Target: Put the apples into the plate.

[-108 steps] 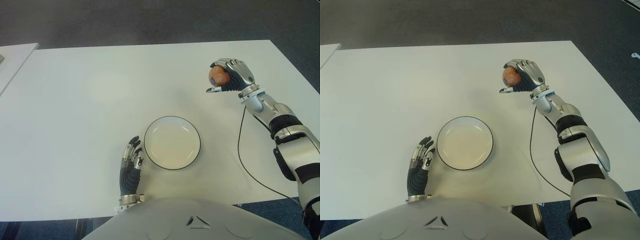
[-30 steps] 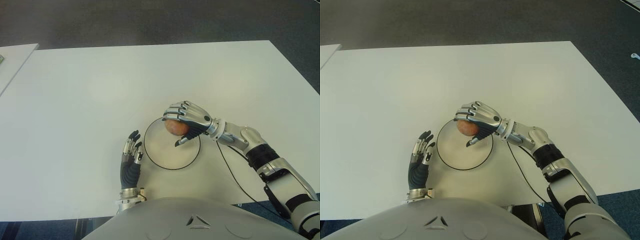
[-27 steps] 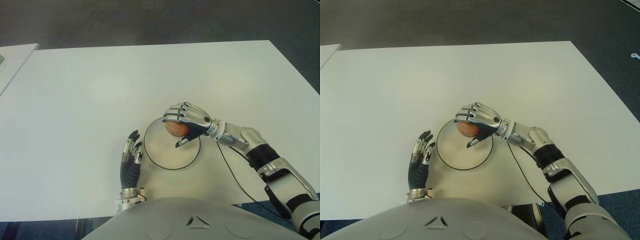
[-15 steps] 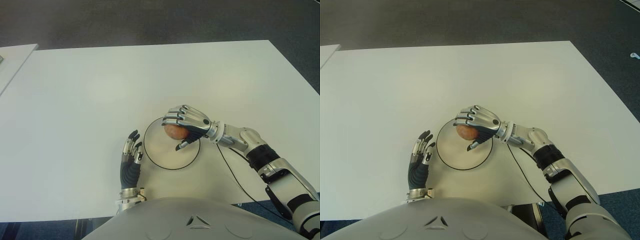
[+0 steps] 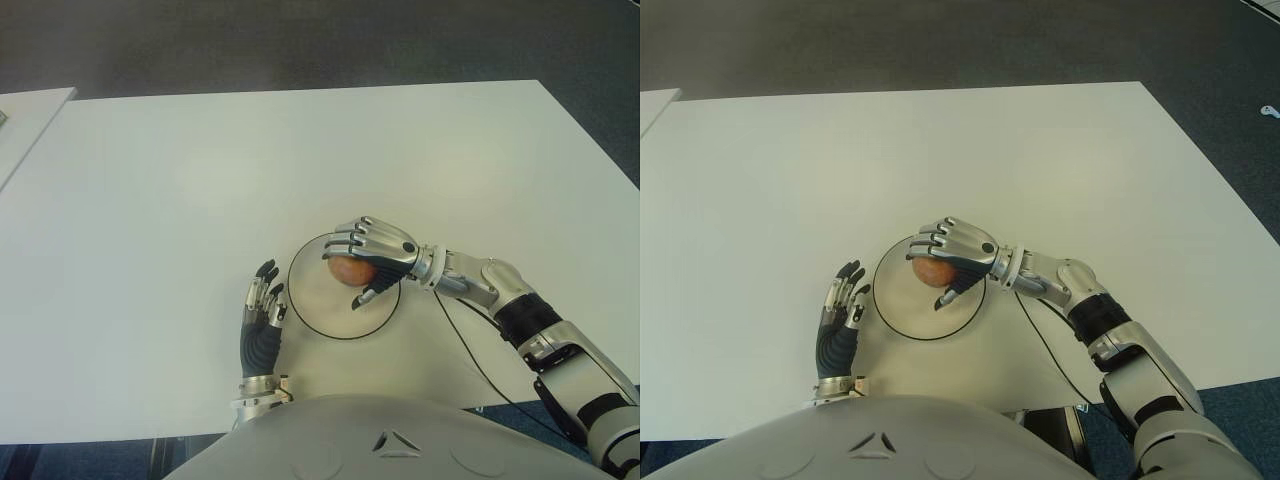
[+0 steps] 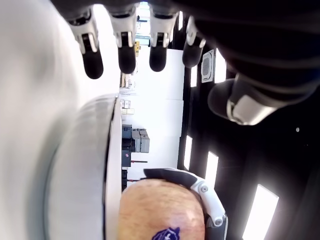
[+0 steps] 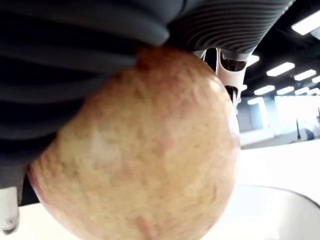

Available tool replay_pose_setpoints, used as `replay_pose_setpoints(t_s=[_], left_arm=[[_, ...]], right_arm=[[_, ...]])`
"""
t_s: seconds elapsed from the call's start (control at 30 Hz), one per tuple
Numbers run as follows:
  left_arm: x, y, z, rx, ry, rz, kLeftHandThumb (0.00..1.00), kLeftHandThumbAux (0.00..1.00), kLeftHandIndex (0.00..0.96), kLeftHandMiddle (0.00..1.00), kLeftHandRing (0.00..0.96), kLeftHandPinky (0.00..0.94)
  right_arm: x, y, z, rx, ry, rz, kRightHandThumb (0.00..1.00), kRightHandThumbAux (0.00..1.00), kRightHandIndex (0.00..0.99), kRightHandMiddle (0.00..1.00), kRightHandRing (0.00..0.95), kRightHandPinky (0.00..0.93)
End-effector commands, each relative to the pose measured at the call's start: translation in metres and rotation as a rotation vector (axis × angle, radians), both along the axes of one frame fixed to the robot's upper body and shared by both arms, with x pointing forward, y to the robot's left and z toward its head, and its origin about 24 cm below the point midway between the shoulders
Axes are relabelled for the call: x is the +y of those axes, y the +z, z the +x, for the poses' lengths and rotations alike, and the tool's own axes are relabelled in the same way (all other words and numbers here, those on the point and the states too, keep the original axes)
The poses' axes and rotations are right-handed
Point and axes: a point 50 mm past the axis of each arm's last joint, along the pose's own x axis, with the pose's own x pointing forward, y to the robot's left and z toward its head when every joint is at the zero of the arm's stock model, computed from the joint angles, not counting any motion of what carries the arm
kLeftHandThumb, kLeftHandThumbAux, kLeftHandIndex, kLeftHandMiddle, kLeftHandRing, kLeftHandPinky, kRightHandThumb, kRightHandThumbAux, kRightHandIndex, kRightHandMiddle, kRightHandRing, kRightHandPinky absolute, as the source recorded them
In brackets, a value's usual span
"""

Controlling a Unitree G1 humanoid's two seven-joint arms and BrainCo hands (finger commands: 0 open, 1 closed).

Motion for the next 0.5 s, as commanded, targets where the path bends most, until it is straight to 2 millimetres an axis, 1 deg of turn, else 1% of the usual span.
replay_pose_setpoints(t_s=[0.03,0.1,0.23,0.37,0.5], left_arm=[[-0.0060,-0.0084,-0.0031,0.064,-0.004,-0.014,0.048,0.480,0.112,0.092,0.099,0.152],[-0.0058,-0.0083,-0.0024,0.062,-0.010,-0.013,0.045,0.477,0.112,0.086,0.091,0.144],[-0.0045,-0.0106,-0.0012,0.067,-0.018,-0.017,0.040,0.468,0.113,0.077,0.080,0.138],[-0.0019,-0.0140,-0.0011,0.072,-0.009,-0.023,0.039,0.465,0.116,0.075,0.079,0.141],[-0.0002,-0.0176,-0.0009,0.071,0.006,-0.029,0.041,0.473,0.126,0.088,0.096,0.164]], right_arm=[[-0.0043,0.0052,0.0004,-0.014,-0.018,-0.040,0.090,0.477,0.039,0.046,0.027,0.027],[-0.0047,0.0061,0.0000,-0.014,-0.020,-0.051,0.060,0.463,0.015,0.019,0.011,0.011],[-0.0051,0.0076,0.0003,-0.010,-0.018,-0.075,0.035,0.443,0.003,0.003,0.002,0.002],[-0.0054,0.0084,0.0007,0.008,-0.017,-0.095,0.027,0.437,0.000,0.000,0.000,0.000],[-0.0057,0.0096,0.0009,0.031,-0.022,-0.107,0.026,0.434,0.000,0.000,0.000,0.000]])
